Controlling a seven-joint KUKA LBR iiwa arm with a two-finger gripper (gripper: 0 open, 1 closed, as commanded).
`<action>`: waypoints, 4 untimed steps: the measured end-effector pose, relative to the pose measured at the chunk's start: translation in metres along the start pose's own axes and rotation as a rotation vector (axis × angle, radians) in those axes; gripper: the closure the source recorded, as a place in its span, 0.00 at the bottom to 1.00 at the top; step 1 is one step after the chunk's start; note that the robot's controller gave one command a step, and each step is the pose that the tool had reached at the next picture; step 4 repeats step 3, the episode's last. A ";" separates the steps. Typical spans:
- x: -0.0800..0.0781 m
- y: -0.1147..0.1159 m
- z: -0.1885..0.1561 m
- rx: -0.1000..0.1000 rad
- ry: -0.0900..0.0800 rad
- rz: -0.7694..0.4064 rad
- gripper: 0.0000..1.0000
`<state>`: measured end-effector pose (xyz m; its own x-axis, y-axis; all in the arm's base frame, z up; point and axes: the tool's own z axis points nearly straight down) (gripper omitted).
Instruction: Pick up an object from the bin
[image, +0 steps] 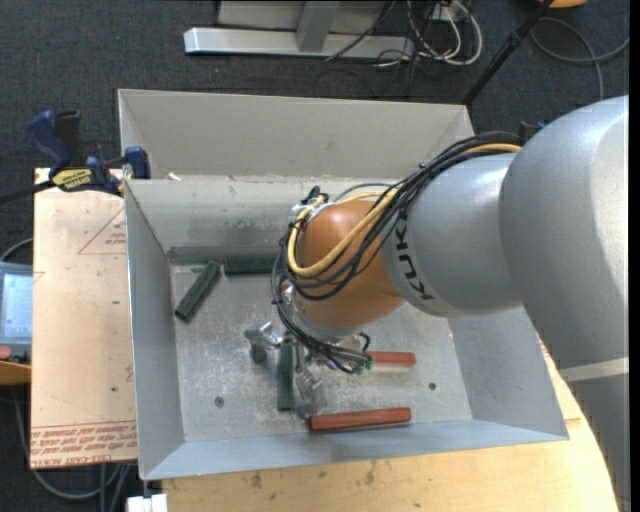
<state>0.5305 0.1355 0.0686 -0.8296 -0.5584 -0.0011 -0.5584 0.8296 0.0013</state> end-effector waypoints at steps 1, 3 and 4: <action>-0.001 0.000 -0.001 0.000 -0.001 0.000 1.00; -0.005 0.000 -0.115 0.003 -0.007 0.005 1.00; -0.005 0.000 -0.115 0.003 -0.007 0.005 1.00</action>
Offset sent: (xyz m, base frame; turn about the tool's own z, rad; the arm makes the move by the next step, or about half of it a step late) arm 0.0000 0.0000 0.0000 0.0000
